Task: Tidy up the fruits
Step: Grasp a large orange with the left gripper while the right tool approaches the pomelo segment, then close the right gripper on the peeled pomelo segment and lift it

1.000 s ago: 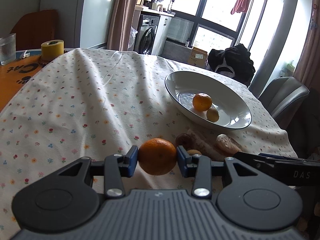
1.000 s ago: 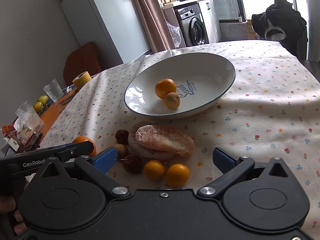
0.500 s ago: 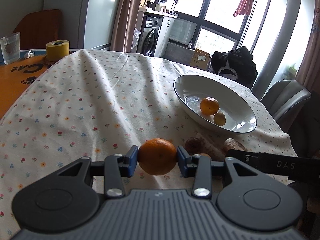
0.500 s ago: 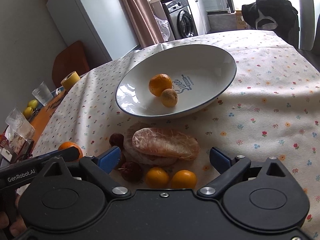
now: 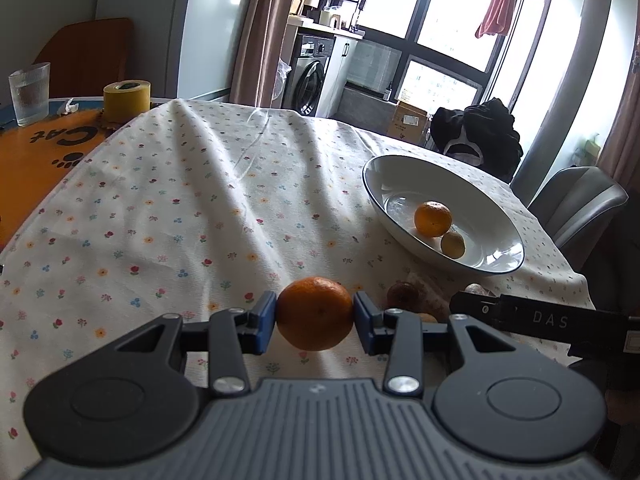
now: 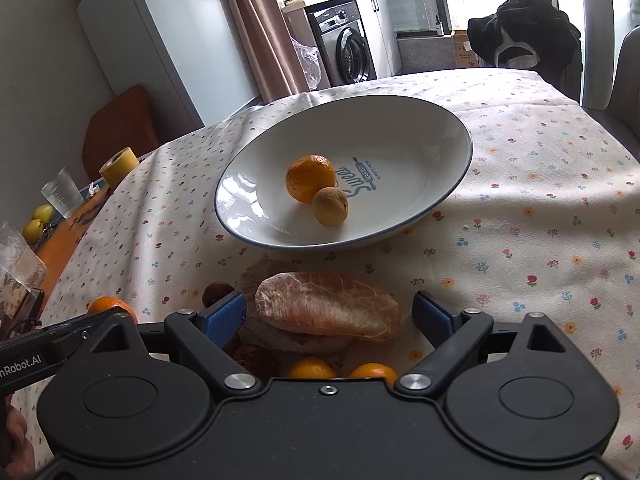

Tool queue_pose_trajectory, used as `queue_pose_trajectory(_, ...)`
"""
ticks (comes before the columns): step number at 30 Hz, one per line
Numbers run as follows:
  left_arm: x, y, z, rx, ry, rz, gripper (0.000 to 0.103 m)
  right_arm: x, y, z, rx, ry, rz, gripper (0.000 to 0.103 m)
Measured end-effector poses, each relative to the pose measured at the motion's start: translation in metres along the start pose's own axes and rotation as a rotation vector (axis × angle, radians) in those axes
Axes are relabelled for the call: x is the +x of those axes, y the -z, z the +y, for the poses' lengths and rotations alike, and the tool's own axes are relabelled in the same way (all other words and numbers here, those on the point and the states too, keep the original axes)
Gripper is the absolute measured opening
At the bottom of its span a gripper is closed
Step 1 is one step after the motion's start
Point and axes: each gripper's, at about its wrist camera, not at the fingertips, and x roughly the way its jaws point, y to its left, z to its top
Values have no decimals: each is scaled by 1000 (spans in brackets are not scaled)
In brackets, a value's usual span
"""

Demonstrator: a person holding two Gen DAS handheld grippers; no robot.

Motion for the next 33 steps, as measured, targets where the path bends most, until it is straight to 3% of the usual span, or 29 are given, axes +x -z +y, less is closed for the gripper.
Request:
queue_pose_trajectory(2,0,0,0,0,0,1,40,-2,0,0,2,-13,-5,71)
queue_pose_trajectory(6,1,0,-1,-1,2,-2,40,-5,-3,-4,0,-28,0,67)
queue_pose_trajectory(33,-11,-13,-33,33,41,-53,40,-48,-9,-24,8,-70,-94,65)
